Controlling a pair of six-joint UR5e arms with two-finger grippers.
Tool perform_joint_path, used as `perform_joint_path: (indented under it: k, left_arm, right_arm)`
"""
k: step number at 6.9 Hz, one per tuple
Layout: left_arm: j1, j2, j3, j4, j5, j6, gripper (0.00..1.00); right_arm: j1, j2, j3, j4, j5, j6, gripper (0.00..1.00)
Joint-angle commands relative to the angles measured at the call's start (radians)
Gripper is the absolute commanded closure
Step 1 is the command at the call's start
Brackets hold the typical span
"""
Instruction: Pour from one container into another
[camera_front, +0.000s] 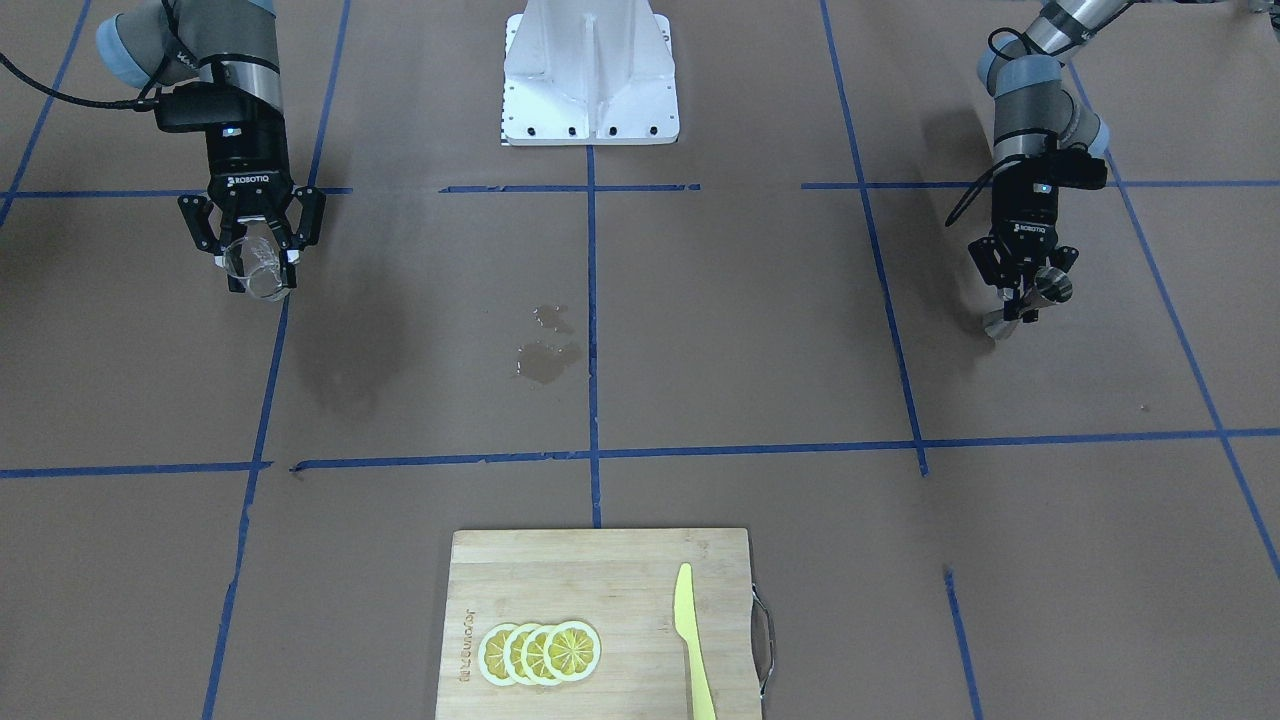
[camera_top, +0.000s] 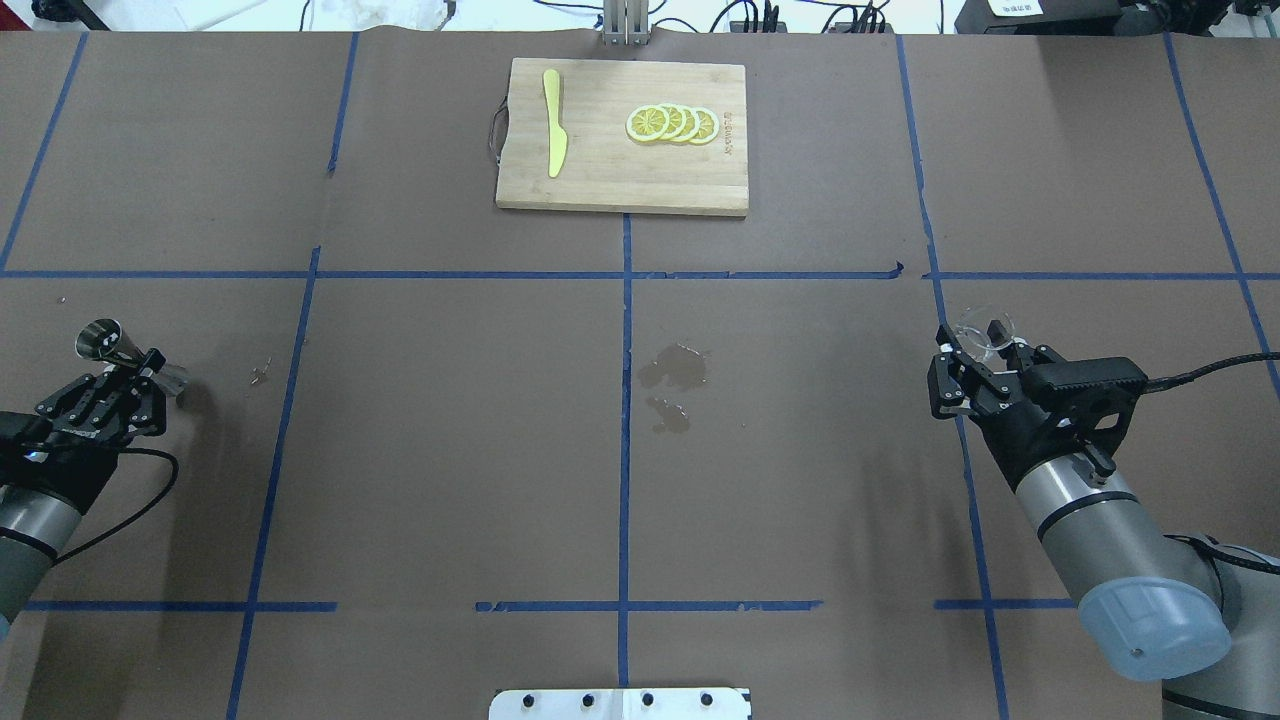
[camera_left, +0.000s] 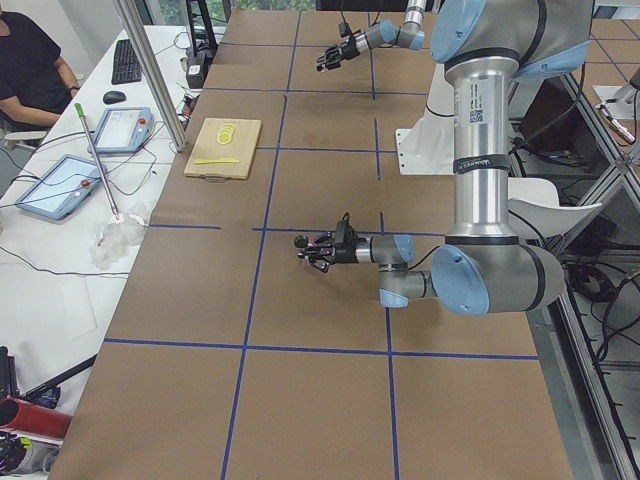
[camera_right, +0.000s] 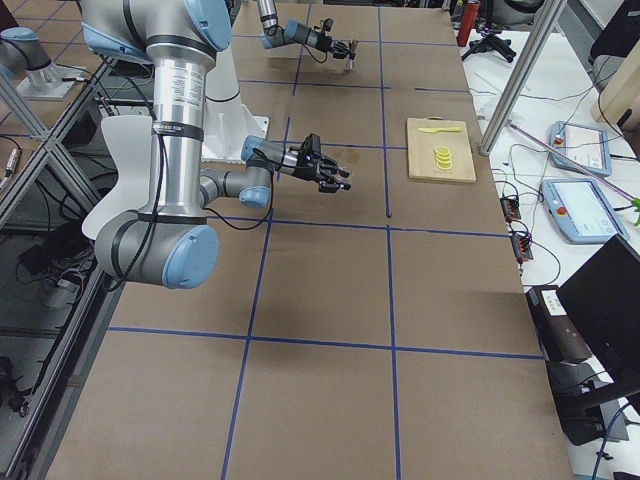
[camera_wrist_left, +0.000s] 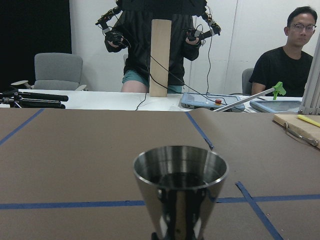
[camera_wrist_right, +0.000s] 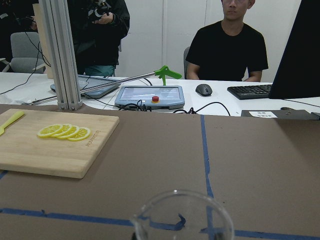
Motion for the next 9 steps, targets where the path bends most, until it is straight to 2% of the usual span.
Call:
perform_joint_path:
  k: [1,6,9]
  left_arm:
    - [0.004,-0.001,0.004,0.01,0.0,0.001,1.0]
    - [0.004,-0.016,0.001,0.036,-0.006,0.004,1.0]
    - [0.006,-0.016,0.002,0.038,-0.009,0.005,0.95]
  right_arm:
    - [0.0,0.0,0.0,0.0,0.0,0.0,1.0]
    - [0.0,0.003,0.002,0.0,0.0,0.0,1.0]
    - [0.0,0.005,0.002,0.0,0.0,0.0,1.0]
